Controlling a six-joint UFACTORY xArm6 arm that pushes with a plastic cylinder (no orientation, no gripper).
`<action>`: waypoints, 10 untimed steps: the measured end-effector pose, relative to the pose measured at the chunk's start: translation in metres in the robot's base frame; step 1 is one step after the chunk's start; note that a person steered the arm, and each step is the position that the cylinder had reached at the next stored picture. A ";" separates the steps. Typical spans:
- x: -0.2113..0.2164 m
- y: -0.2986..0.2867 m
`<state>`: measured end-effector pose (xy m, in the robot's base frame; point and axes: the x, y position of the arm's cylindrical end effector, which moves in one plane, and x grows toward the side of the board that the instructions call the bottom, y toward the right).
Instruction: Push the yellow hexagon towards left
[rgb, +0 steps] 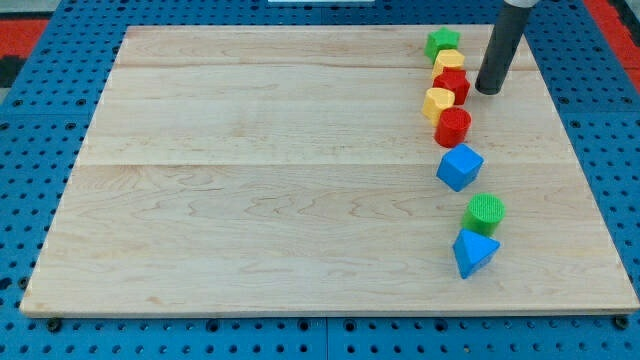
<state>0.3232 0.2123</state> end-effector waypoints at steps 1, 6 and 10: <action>-0.002 0.001; -0.012 0.011; -0.030 -0.086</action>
<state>0.2934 0.1262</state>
